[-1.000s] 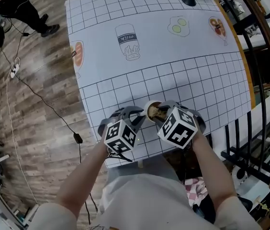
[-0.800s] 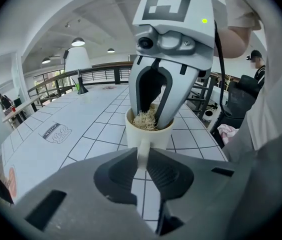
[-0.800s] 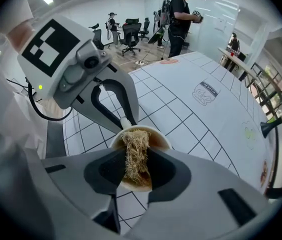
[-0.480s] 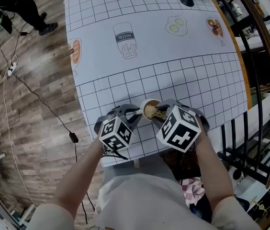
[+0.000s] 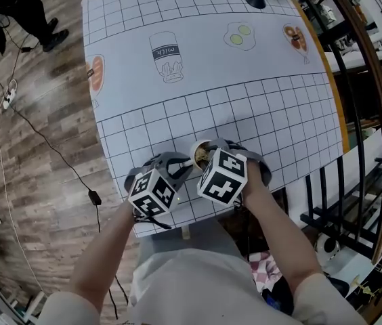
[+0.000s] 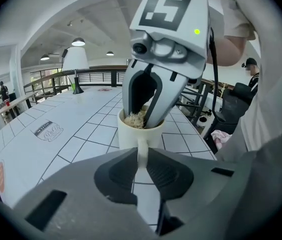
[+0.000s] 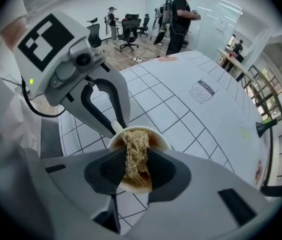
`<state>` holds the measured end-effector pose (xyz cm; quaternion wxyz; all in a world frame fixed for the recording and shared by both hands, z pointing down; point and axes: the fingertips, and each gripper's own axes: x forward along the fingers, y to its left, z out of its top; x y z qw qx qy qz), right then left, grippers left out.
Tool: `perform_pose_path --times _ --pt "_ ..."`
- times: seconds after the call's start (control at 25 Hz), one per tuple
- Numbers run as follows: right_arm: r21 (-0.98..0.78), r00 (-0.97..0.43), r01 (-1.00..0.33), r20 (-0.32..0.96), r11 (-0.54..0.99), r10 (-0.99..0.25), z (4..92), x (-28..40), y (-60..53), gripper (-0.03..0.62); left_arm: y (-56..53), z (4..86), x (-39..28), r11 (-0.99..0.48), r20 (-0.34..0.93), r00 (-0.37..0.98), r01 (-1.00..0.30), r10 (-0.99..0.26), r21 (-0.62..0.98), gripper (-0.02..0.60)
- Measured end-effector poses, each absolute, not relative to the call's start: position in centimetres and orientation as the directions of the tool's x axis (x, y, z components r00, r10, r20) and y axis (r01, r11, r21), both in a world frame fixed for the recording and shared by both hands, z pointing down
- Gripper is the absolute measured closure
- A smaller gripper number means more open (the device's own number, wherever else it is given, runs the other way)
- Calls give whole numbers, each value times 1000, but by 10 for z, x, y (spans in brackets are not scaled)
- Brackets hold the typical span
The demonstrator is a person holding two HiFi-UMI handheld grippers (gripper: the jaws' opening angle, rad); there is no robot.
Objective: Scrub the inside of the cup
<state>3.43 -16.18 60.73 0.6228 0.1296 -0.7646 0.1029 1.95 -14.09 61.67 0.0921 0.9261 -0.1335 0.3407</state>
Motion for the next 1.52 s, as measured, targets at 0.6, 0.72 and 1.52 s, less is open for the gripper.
perform_pose_path --times 0.6,0.72,1.52 --pt "-5 -291 -310 953 951 -90 569 39 -165 484 -135 615 22 -940 633 754 -321 -177 119 518" --pt "11 -234 -328 968 945 -92 595 38 -164 484 -136 614 22 -940 621 763 -320 -180 121 518" --pt "39 -296 -312 945 949 -136 574 39 -161 485 -130 613 23 -914 587 776 -380 -231 142 518"
